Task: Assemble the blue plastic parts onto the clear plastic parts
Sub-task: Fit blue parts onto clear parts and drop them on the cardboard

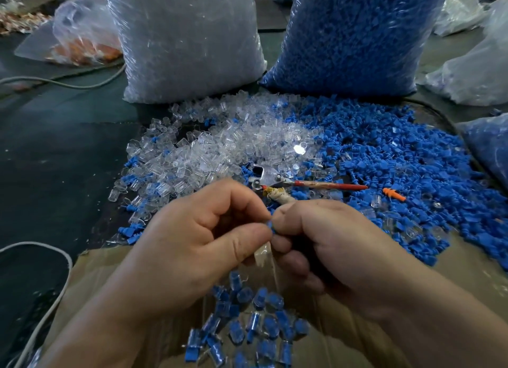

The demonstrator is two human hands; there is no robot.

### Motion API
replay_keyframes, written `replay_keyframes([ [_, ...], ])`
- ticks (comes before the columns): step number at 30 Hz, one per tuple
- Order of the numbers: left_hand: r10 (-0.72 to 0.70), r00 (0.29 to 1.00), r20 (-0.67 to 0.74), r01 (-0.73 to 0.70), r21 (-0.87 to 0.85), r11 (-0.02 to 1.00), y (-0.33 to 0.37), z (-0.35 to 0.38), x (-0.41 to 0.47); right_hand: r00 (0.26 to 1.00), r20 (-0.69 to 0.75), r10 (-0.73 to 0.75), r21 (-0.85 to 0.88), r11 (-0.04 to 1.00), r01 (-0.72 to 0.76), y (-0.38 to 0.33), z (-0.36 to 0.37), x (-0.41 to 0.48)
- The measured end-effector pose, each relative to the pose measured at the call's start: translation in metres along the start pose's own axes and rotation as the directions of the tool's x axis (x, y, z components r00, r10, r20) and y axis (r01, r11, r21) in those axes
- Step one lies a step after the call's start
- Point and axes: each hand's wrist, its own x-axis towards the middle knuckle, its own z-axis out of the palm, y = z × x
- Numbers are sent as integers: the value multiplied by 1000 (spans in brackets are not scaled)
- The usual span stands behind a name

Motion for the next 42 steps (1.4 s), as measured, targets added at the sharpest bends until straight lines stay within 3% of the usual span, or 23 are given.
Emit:
replay_keyframes([
  [3, -68, 998, -1, 67, 181, 981, -1, -10, -1, 974, -154, -164, -435, 896, 83, -3, -8, -3],
  [5, -130, 991, 16, 119, 313, 942, -2, -12, 0, 932, -232, -278, -525, 842, 120, -9, -17, -12],
  [7, -181, 983, 20, 158, 396, 905, -3, -13, -1, 844, -311, -438, -643, 750, 153, -16, -30, -24],
  [9, -233, 972, 34, 192, 462, 866, -2, -12, 0, 718, -342, -606, -829, 555, 74, -25, -48, -42],
  [11, -278, 957, 78, 187, 567, 802, 1, -9, 2, 672, -390, -630, -882, 466, -76, -25, -68, -59],
  [15, -254, 962, 97, 130, 658, 742, 2, -2, 1, 704, -455, -545, -867, 450, -212, 31, -106, -90],
  [17, -251, 960, 122, 111, 659, 744, 2, 2, -3, 752, -519, -407, -842, 394, -368, 62, -105, -98],
  [19, -241, 957, 159, 79, 660, 747, 2, 3, -8, 754, -581, -306, -804, 359, -474, 76, -95, -103],
  [21, -220, 959, 180, 50, 656, 753, 1, 2, -9, 741, -597, -307, -796, 339, -501, 79, -78, -104],
  [23, -208, 962, 177, 46, 644, 763, 1, 3, -8, 762, -535, -365, -836, 356, -416, 75, -61, -101],
  [26, -245, 965, 91, 138, 621, 771, 1, 1, -4, 808, -504, -304, -844, 371, -387, 70, -55, -98],
  [28, -258, 964, -63, 242, 608, 756, 0, -5, -2, 794, -506, -336, -853, 330, -404, 69, -62, -95],
  [32, -238, 906, -351, 420, 668, 615, -10, -25, 1, 874, -410, -261, -884, 349, -311, 37, -54, -87],
  [37, -414, 846, -336, 516, 712, 476, -20, -39, 4, 923, -219, -316, -877, 479, -44, 0, -26, -49],
  [42, -446, 847, -290, 491, 748, 446, -24, -22, 8, 946, -34, -323, -941, 328, 78, -6, -2, 4],
])
